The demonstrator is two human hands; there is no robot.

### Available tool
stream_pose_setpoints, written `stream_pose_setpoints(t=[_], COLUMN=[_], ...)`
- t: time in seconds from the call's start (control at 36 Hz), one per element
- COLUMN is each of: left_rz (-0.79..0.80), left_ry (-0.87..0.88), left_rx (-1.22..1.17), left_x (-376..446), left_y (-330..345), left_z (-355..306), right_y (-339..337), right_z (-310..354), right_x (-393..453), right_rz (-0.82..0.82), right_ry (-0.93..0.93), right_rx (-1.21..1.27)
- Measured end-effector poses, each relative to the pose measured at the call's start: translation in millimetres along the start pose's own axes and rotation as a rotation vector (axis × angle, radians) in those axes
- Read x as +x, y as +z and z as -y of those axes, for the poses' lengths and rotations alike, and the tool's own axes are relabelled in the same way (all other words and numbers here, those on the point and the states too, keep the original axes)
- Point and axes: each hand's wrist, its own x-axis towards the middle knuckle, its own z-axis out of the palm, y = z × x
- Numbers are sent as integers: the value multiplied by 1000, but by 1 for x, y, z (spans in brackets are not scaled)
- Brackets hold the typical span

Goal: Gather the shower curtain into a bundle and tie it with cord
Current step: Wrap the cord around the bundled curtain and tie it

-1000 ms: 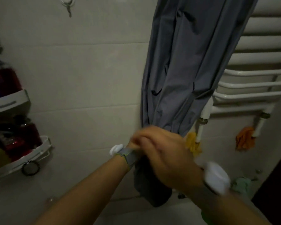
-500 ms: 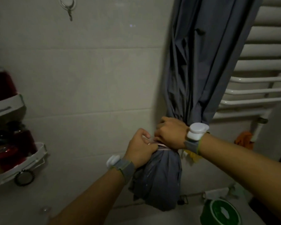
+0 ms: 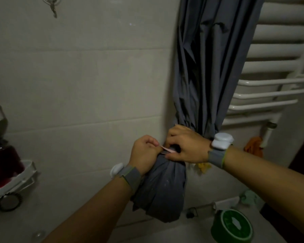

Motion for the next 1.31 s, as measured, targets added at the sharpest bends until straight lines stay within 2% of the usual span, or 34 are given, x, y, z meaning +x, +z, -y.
stream_pose_setpoints(t=[0.08, 0.19, 0.25, 0.31, 0.58, 0.69, 0.81, 0.97, 1.19, 1.31], left_rz=[30, 167, 164, 146, 152, 208, 264, 389, 354, 339], left_ry=[-77, -343, -366, -339, -182, -109, -17, 15, 166, 285], left_rx=[-128, -631, -749, -762, -670, -523, -371, -140, 171, 292], left_x=[-6, -7, -3, -2, -10, -10, -2, -2, -2, -3], left_y=[0, -7, -13, -18, -15, -16, -19, -26, -14, -11], left_z=[-2, -2, 1, 2, 2, 0, -9, -20, -22, -22], right_y=[6, 20, 23, 23, 29, 29, 26, 26, 34, 31], right_z=[7, 10, 5, 3, 13, 7, 17, 17, 22, 33], right_x=[2, -6, -11, -10, 1, -2, 0, -6, -7, -4], right_rz=[-30, -83, -133, -176, -199, -182, -255, -318, -367, -390], right_ry=[13, 22, 47, 53, 109, 126, 156, 295, 437, 429], right_rx=[-49, -142, -146, -140, -233, -238, -153, 27, 202, 255])
